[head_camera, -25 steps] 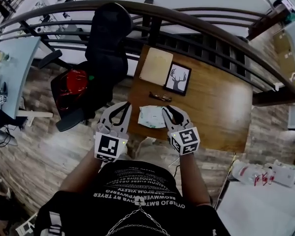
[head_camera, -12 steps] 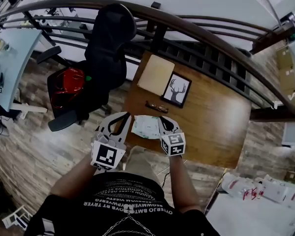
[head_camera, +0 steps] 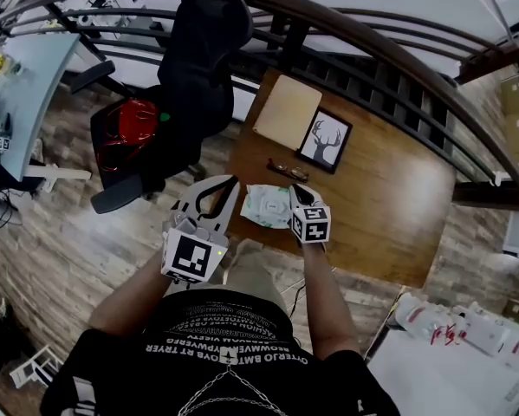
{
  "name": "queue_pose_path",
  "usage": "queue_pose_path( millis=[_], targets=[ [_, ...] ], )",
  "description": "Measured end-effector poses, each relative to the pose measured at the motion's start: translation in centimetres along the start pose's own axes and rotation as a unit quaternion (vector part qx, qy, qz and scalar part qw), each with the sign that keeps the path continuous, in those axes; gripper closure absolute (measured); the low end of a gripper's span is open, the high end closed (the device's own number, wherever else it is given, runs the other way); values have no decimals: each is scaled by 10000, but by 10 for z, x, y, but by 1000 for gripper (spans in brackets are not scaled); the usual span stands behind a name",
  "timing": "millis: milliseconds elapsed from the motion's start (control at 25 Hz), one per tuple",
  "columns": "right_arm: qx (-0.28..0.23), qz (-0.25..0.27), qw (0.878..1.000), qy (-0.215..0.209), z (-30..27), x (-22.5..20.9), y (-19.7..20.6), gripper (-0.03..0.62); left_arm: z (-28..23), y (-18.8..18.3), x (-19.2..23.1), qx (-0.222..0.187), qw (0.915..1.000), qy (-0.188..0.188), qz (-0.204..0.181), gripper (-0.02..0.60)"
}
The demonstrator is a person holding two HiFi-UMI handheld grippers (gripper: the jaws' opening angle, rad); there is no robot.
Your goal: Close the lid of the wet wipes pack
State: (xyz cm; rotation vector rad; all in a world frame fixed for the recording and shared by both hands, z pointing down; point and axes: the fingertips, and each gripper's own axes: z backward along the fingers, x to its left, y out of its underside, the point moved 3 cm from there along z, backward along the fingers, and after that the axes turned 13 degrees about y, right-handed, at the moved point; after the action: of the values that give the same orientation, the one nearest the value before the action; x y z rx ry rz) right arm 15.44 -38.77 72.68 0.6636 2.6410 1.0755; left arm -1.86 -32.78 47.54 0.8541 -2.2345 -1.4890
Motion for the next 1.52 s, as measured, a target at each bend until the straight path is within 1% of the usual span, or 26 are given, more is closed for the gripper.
queue_pose_path(
  millis=[120,240,520,720,920,1040,1080,1160,1360,1440,1520],
  targets=[
    [119,-36,9999,-61,-4,3,10,579,3,-1,-3,8,10000,34,-61,552],
    [234,-177,9995,-74,-4,6,23,579,7,2,-4,61,9999,36,-105,552],
    [279,-433,9987,-40,11,19,41,579,25,9,-6,95,9999,74,-61,552],
    [348,-456,9983,-41,19,29,53,579,36,6,-11,20,9999,131,-94,552],
    [409,-433,9982,-83,21,45,63,579,43,1,-10,-243,9995,142,-124,552],
    [476,-486,9976,-94,19,54,71,579,48,3,-9,-114,9996,192,-179,552],
    [496,-501,9975,-91,17,56,73,579,51,3,-8,-127,9995,192,-204,552],
    [529,-515,9973,-59,15,60,77,579,56,3,-6,-161,9994,172,-239,552],
    [623,-567,9964,62,15,60,84,580,71,6,-1,-50,9994,178,-298,552],
    [666,-568,9961,105,14,61,86,579,76,5,0,-87,9992,188,-340,552],
    [710,-617,9955,148,12,61,87,580,82,4,2,-208,9989,202,-376,552]
  ],
)
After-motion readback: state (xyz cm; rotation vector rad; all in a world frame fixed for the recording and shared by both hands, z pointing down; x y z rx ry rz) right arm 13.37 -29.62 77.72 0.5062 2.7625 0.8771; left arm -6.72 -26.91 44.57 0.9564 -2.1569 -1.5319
